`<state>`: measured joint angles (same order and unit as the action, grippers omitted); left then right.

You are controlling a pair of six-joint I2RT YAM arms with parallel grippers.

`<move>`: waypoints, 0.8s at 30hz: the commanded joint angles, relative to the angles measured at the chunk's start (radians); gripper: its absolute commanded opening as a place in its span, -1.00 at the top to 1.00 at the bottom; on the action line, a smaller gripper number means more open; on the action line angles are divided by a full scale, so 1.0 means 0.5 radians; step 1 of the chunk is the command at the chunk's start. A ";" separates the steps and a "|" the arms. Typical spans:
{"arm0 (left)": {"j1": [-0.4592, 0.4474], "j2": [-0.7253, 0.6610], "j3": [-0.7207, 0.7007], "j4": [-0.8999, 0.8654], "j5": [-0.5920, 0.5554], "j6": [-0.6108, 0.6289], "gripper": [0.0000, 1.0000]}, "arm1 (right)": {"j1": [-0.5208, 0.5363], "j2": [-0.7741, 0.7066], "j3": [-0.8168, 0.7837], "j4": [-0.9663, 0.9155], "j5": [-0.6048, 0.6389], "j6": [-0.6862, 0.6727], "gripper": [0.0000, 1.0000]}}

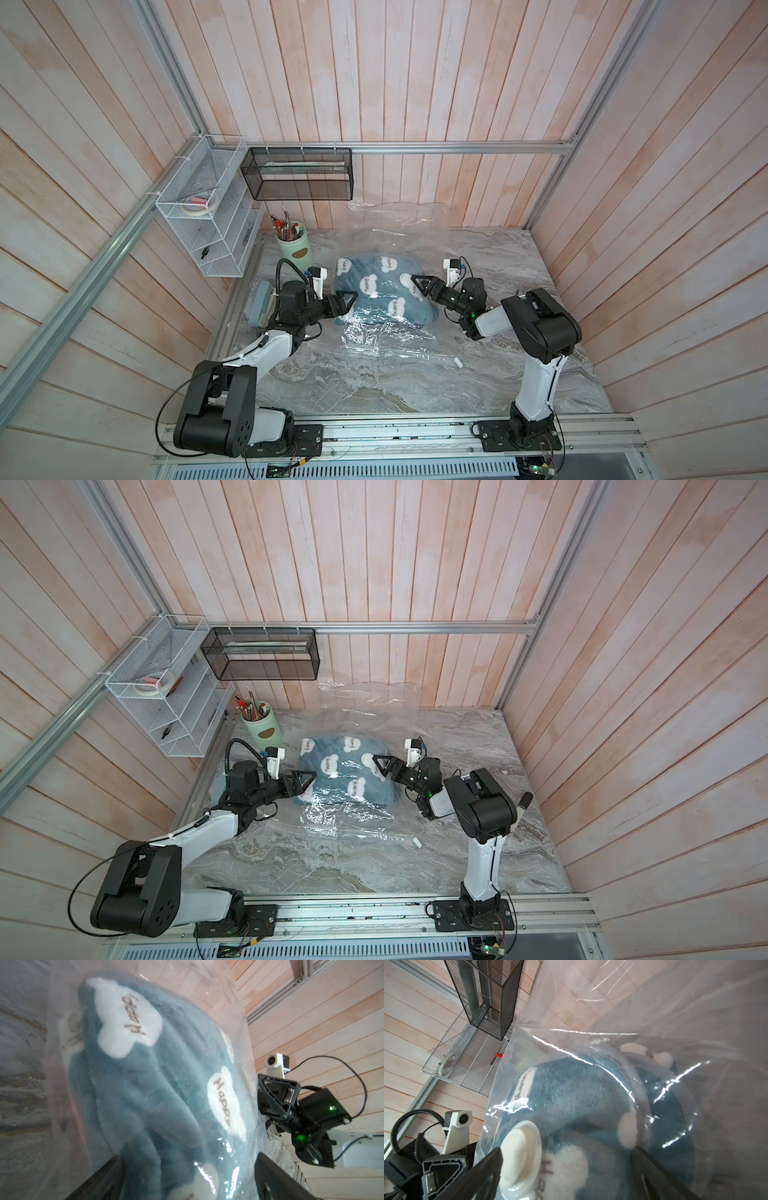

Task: Take the blanket out of the vacuum bag
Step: Adjust the vacuum bag at the center of the board.

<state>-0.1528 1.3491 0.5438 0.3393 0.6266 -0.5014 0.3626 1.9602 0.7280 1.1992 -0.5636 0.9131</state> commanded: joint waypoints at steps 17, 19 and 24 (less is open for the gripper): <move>-0.750 0.053 -0.046 0.104 -0.142 -0.355 -1.00 | 0.033 0.432 0.814 -0.502 -0.319 -0.271 -0.95; -0.827 0.103 0.013 0.095 -0.141 -0.380 -1.00 | 0.039 0.524 0.931 -0.522 -0.365 -0.253 -0.95; -1.005 0.295 0.277 -0.096 -0.158 -0.287 -1.00 | 0.080 0.729 1.245 -0.563 -0.485 -0.179 -0.94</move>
<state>-0.6182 1.4475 0.6083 0.3538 0.5632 -0.6624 0.3630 2.2669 1.3056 0.9867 -0.7177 0.7864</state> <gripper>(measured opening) 0.998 0.969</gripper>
